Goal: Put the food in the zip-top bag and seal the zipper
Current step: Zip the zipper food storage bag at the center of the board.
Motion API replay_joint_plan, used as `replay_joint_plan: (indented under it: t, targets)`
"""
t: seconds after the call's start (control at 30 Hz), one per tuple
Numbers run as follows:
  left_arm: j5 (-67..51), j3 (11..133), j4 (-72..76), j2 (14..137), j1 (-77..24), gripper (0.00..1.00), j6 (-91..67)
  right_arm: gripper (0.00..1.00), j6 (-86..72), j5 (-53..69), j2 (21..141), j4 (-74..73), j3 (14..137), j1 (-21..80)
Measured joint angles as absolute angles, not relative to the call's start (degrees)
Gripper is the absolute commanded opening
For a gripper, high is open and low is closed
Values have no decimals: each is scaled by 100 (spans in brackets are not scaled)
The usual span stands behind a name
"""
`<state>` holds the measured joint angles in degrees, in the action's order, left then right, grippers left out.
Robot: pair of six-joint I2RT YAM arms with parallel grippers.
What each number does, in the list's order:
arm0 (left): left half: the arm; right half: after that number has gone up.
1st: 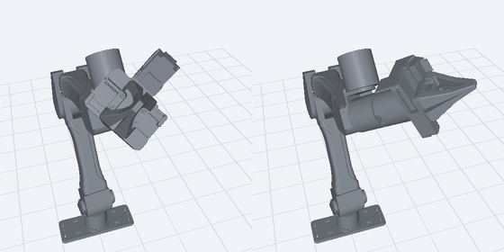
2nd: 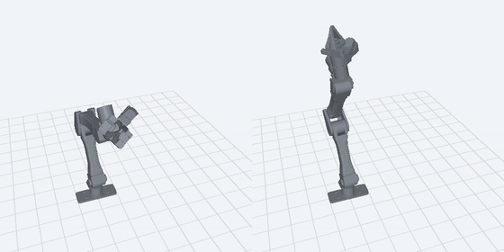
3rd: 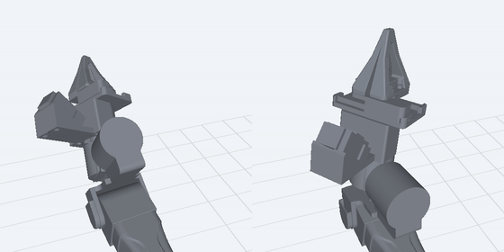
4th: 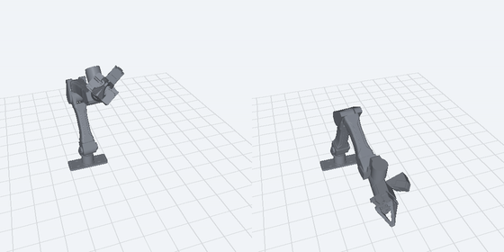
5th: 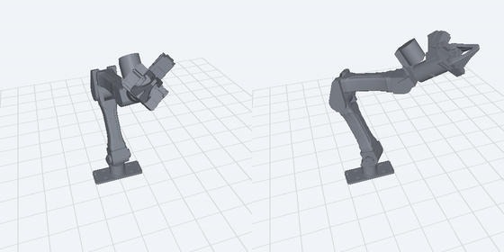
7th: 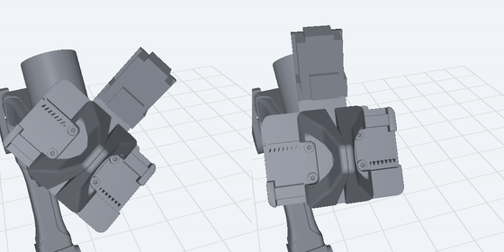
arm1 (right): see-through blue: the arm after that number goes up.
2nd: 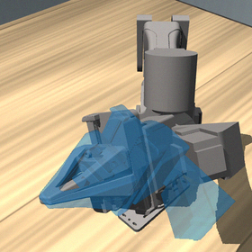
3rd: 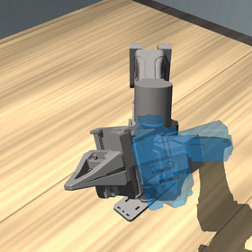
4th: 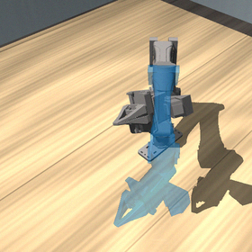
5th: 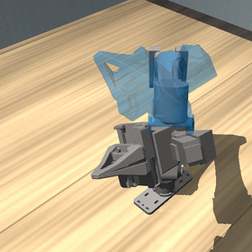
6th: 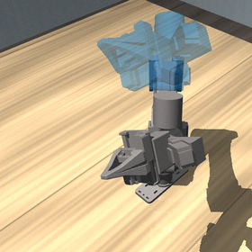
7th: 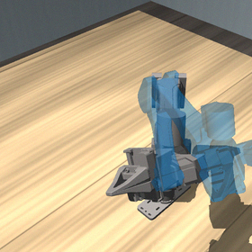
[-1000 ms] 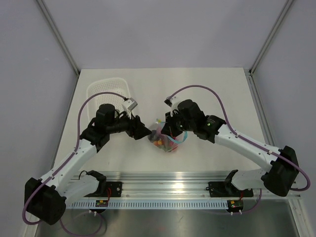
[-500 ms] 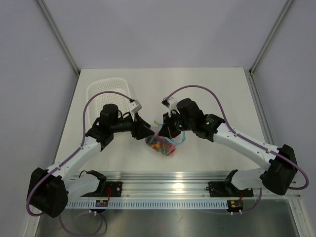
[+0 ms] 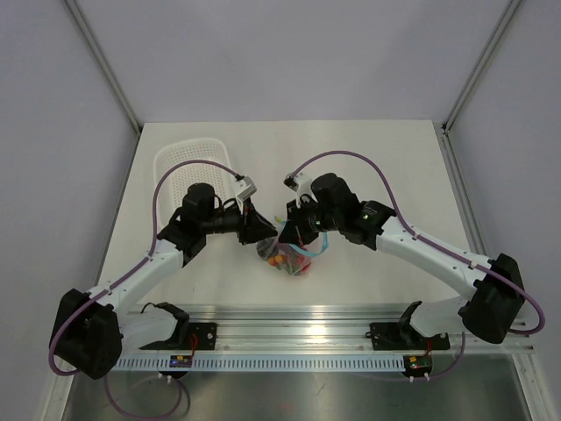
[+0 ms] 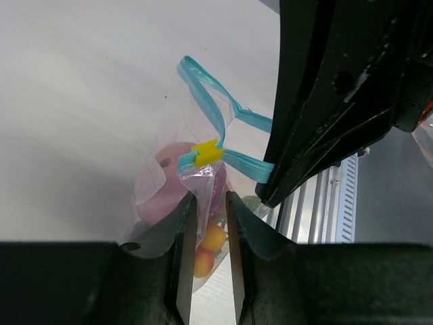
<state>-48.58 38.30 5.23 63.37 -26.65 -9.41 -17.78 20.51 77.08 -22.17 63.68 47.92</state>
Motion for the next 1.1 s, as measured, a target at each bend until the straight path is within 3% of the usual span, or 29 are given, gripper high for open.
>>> replay_joint_plan:
  t: [0.03,0.1,0.17,0.27,0.37,0.6,0.63,0.7,0.83,1.1]
  targets:
    - [-4860,3841,537,6386,-2672,40,-954,0,-1776,2060,7725,-2215,6386,4792]
    - [-4862,3857,578,6440,-2692,56,-965,0,-1774,2069,7782,-2213,6431,4792]
    - [-4801,3863,576,6453,-2685,64,-996,0,-1772,2091,7808,-2270,6442,4792]
    - [-4716,3863,572,6449,-2676,65,-991,0,-1769,2139,7824,-2307,6447,4790]
    - [-4668,3863,572,6425,-2683,59,-993,0,-1772,2154,7830,-2303,6447,4786]
    - [-4696,3863,663,6392,-2718,26,-1087,0,-1774,2171,7830,-2257,6447,4783]
    - [-4696,3863,692,6392,-2718,13,-1096,0,-1774,2174,7830,-2252,6447,4783]
    - [-4698,3863,718,6392,-2718,1,-1170,2,-1774,2174,7830,-2246,6447,4783]
    - [-4698,3865,718,6379,-2718,0,-1205,27,-1704,2084,7830,-2410,6508,4783]
    - [-4755,3994,458,6184,-2718,0,-1094,30,-746,1597,7819,-3785,7616,4783]
